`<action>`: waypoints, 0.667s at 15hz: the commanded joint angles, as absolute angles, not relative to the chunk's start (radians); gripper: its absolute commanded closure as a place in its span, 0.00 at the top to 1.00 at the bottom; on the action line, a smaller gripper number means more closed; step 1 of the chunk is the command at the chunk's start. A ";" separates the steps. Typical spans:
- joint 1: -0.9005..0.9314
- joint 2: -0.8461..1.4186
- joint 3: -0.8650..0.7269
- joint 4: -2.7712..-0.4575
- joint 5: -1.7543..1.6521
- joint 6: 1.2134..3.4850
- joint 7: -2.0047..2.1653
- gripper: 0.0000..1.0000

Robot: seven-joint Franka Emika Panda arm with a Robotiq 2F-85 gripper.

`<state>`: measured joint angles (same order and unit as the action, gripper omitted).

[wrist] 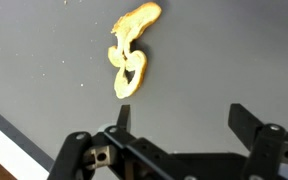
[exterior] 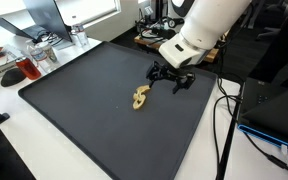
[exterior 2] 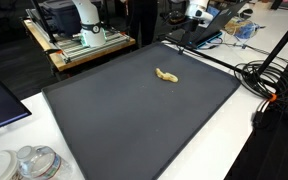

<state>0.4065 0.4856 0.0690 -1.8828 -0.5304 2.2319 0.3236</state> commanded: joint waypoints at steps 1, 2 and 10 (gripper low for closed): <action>0.375 0.336 0.075 -2.086 -0.542 2.364 0.334 1.00; 0.369 0.305 0.071 -2.125 -0.547 2.399 0.343 1.00; 0.261 0.110 0.106 -2.364 -0.451 2.580 0.194 1.00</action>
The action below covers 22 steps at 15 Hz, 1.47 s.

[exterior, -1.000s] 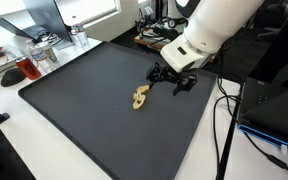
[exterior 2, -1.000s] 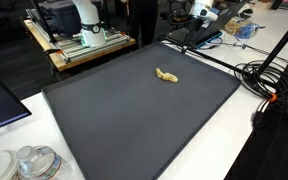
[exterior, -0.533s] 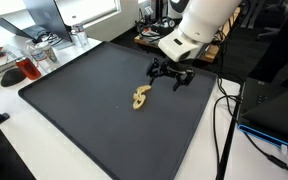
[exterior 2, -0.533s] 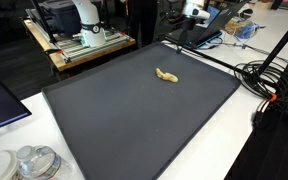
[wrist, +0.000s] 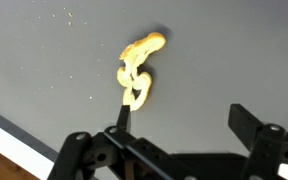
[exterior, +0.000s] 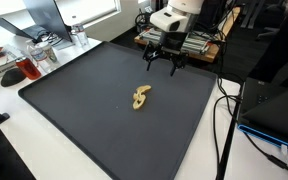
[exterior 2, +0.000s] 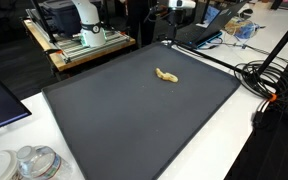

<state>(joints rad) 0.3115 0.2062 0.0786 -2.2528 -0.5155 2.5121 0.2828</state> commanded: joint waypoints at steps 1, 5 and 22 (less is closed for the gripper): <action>0.244 0.092 0.113 -2.387 -0.415 2.604 0.150 1.00; 0.181 0.042 0.139 -2.455 -0.201 2.685 -0.091 1.00; 0.012 0.028 0.034 -2.380 0.490 2.386 -0.815 1.00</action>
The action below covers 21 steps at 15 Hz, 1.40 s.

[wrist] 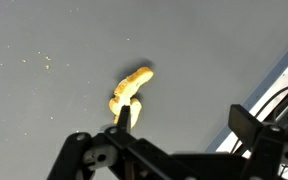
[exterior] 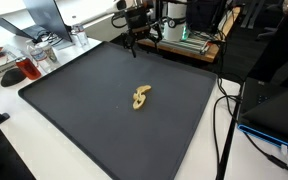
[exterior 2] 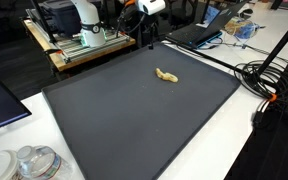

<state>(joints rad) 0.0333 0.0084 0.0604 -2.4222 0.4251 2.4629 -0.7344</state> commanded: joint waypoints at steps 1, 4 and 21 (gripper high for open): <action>0.004 0.042 0.024 -2.362 0.504 2.359 -0.835 1.00; -0.021 0.104 0.002 -2.294 0.526 2.298 -0.854 1.00; -0.111 0.645 0.039 -1.609 0.339 1.967 -0.683 1.00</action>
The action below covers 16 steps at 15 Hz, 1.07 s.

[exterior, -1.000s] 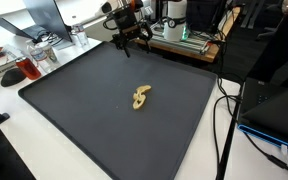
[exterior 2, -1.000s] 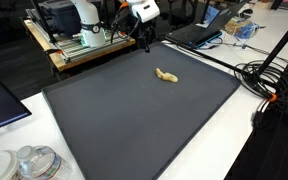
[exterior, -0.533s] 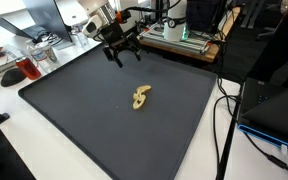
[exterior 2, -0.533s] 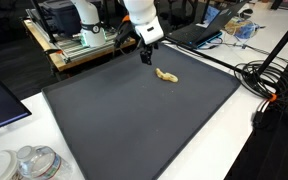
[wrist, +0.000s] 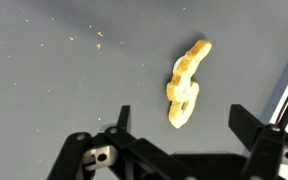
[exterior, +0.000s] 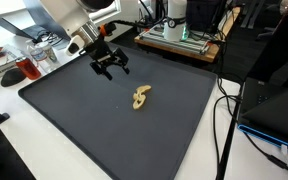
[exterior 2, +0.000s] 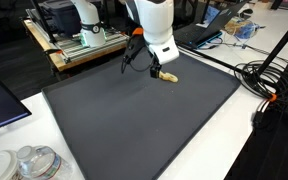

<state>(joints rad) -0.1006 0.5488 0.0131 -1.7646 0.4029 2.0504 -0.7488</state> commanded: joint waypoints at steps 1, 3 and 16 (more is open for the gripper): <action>-0.106 0.669 0.043 -1.569 0.318 1.948 -0.664 1.00; -0.098 0.722 0.059 -1.485 0.280 1.904 -0.630 1.00; 0.018 0.939 0.104 -1.136 0.043 1.733 -0.592 1.00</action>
